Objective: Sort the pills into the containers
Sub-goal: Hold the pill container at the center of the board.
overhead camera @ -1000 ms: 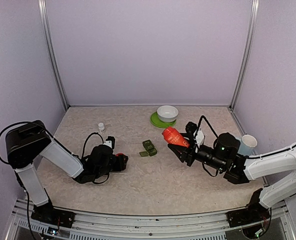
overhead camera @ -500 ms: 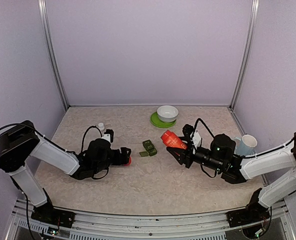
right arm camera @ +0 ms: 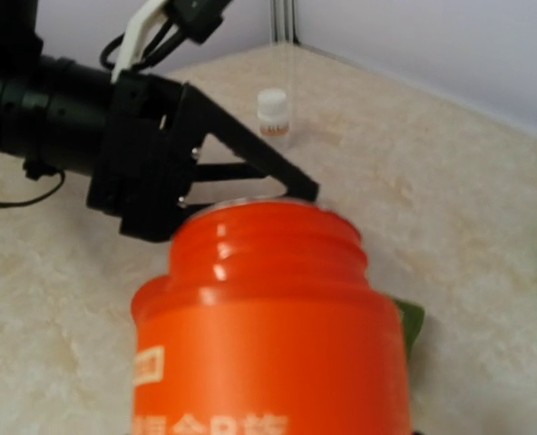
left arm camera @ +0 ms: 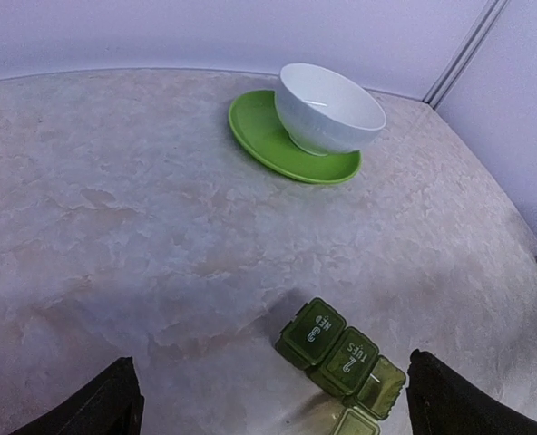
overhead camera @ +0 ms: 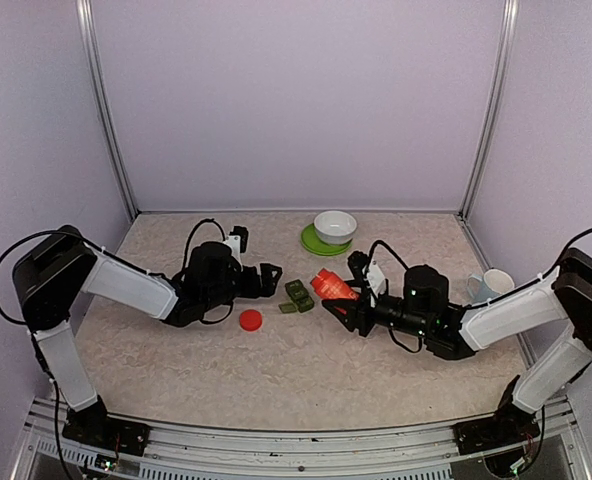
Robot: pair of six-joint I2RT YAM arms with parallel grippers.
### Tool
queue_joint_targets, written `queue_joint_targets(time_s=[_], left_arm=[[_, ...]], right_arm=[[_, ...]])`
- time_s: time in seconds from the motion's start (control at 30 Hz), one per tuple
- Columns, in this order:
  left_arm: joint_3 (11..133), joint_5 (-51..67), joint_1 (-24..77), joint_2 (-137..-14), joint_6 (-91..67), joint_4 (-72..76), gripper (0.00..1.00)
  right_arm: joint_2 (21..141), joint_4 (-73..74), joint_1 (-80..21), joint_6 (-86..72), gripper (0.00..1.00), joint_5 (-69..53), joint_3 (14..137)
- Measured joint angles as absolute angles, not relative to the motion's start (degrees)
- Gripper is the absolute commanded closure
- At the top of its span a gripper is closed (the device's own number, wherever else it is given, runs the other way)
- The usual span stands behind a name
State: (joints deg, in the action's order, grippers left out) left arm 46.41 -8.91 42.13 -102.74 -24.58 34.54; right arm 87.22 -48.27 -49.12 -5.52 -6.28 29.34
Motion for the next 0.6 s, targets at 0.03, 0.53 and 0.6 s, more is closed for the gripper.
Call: queue_joint_targets(time_s=[0.03,0.53,0.6], left_arm=[[47.42,-7.92,41.95,-103.90,-23.90,34.57,0.01],[55.42,5.30,41.17,-114.67,-17.91,38.19,0.01],[55.96,6.55,41.17,-115.68,-17.26,38.44,0.01]], right_arm=[[88.09,-47.86,-48.82,-5.78,0.81,-6.68,29.89],[97.41,-39.40,-46.59,-8.93,0.81,-11.53,37.80],[98.19,-38.44,-46.44,-9.13,0.81,-12.10,38.39]])
